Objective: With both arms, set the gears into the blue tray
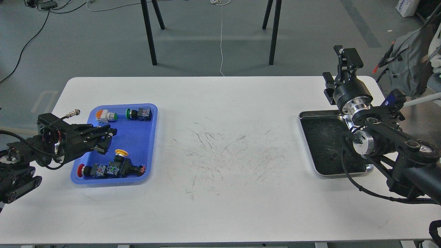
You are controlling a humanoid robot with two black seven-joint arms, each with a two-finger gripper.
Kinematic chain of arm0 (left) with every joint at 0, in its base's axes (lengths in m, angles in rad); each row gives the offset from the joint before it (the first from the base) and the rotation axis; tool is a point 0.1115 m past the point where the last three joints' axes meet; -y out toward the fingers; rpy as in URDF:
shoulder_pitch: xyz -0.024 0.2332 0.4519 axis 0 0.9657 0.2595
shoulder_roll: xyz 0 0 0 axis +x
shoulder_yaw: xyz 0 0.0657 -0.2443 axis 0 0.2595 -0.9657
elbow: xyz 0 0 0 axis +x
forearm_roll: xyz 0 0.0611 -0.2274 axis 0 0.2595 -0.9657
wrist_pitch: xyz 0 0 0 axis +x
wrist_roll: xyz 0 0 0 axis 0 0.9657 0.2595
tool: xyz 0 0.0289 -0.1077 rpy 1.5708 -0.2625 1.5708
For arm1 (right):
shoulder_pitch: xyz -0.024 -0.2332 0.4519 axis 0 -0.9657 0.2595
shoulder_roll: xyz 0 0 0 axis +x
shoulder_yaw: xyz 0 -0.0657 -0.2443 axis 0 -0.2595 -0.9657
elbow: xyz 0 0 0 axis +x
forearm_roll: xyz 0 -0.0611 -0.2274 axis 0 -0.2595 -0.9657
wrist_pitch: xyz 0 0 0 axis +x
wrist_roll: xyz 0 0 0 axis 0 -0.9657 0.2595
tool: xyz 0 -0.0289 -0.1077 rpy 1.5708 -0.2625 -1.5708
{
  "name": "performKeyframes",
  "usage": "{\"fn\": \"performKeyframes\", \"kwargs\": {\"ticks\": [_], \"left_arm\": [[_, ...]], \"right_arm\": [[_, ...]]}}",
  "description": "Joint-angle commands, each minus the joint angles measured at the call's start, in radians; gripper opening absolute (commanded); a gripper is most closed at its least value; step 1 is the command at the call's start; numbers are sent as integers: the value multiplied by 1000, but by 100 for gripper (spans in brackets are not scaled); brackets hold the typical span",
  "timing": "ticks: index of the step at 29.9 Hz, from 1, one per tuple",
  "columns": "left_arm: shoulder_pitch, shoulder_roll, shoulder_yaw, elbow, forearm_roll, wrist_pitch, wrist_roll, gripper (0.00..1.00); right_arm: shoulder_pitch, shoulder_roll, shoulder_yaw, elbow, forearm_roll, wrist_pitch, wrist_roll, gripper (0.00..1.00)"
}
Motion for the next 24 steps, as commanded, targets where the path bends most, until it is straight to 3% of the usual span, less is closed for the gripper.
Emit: {"fn": "performKeyframes", "kwargs": {"ticks": [1, 11, 24], "left_arm": [[3, 0, 0, 1, -2, 0, 0, 16], [5, 2, 0, -1, -4, -2, 0, 34], [5, 14, 0, -11, -74, 1, 0, 44]], "right_arm": [[2, 0, -1, 0, 0, 0, 0, 97], [2, 2, -2, 2, 0, 0, 0, 97], [3, 0, -2, 2, 0, 1, 0, 97]]}}
